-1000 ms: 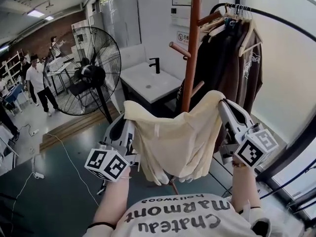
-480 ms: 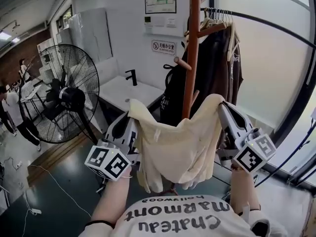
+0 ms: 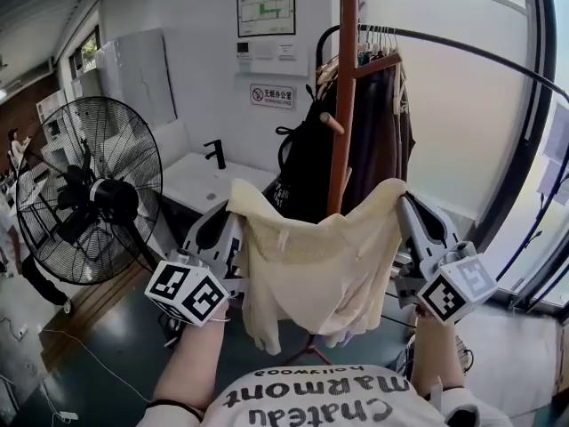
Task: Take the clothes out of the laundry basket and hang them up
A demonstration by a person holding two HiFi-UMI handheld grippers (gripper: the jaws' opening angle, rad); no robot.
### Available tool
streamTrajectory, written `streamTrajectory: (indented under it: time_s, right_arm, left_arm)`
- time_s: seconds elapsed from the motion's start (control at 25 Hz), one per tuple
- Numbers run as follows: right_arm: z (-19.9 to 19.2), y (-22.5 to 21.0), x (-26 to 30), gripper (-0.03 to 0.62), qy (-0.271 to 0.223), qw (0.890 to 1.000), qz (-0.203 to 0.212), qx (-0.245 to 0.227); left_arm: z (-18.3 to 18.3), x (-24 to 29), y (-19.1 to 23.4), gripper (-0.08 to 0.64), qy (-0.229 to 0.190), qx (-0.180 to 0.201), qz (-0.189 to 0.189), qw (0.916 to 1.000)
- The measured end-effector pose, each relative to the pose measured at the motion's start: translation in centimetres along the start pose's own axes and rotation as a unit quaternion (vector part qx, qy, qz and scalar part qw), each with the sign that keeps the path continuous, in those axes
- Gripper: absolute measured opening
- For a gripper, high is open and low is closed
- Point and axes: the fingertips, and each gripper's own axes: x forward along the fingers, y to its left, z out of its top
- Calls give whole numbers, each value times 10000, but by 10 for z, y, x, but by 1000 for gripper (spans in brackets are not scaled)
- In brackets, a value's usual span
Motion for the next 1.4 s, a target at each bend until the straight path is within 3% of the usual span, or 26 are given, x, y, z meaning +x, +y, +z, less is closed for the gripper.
streamTrajectory:
  time_s: [0.16, 0.32, 0.72, 0.92, 1.4]
  right_arm:
    - [18, 2, -4, 38, -125, 9995, -238, -168]
    - [42, 8, 6, 38, -318, 9987, -70, -396]
    - [107, -29, 33, 38, -488, 9882, -559, -1343]
    - [124, -34, 30, 38, -834, 9826, -707, -1504]
    - [143, -85, 78, 38, -1026, 9756, -903, -1718]
  left_arm:
    - [17, 8, 2, 26, 44, 263, -244, 9993]
    - [37, 23, 1, 26, -5, 489, -439, 9978]
    - [96, 93, -3, 26, -355, 402, -1069, 9928]
    - [112, 104, -8, 26, -496, 706, -1299, 9878]
    - [126, 175, 10, 26, -676, 888, -1366, 9843]
